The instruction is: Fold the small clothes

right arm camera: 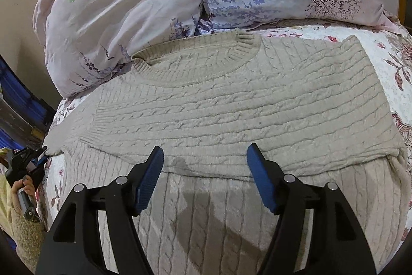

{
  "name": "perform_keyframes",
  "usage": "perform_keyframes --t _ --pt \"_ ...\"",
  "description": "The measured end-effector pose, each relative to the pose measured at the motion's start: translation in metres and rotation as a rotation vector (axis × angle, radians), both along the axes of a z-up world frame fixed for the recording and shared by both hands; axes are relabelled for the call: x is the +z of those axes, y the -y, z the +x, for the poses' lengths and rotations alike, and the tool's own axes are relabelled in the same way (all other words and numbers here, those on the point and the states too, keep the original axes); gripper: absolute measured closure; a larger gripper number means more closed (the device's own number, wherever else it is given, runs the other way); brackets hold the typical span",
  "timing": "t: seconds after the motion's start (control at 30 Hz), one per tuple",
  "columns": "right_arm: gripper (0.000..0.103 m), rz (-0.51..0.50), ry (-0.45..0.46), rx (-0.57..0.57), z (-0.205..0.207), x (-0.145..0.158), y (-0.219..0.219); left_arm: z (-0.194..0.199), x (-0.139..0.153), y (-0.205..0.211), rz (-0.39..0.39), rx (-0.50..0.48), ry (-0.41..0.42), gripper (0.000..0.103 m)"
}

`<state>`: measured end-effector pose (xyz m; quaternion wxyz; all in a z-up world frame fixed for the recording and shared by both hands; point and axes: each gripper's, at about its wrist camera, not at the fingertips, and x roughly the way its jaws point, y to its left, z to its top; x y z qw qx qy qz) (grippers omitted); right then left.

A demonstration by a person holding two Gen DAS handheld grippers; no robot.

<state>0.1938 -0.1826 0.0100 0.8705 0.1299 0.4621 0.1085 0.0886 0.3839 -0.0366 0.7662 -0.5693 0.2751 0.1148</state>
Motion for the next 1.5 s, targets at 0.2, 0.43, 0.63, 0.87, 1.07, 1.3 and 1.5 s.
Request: perform_keyframes --t 0.2,0.43,0.63,0.87,1.07,1.3,1.5 --pt "0.034 0.024 0.007 -0.009 -0.002 0.003 0.008 0.004 0.030 0.015 0.070 -0.020 0.081 0.097" --pt "0.034 0.048 0.017 -0.030 -0.004 0.005 0.019 0.032 0.085 0.091 0.176 -0.208 0.238 0.097" --pt "0.034 0.063 0.030 -0.041 -0.009 0.004 0.026 0.069 0.111 0.201 0.301 -0.460 0.337 0.097" --pt "0.034 0.049 0.044 -0.075 -0.016 0.005 0.038 0.099 0.085 0.324 0.409 -0.726 0.313 0.097" --pt "0.034 0.012 0.086 -0.078 -0.019 0.015 0.044 0.106 0.040 0.363 0.387 -0.863 0.206 0.081" --pt "0.039 -0.010 0.267 0.194 -0.023 0.052 -0.006 0.071 0.048 0.300 0.365 -0.730 0.248 0.067" --pt "0.049 -0.131 0.373 0.615 -0.031 0.054 -0.114 0.062 0.036 0.245 0.278 -0.597 0.197 0.067"
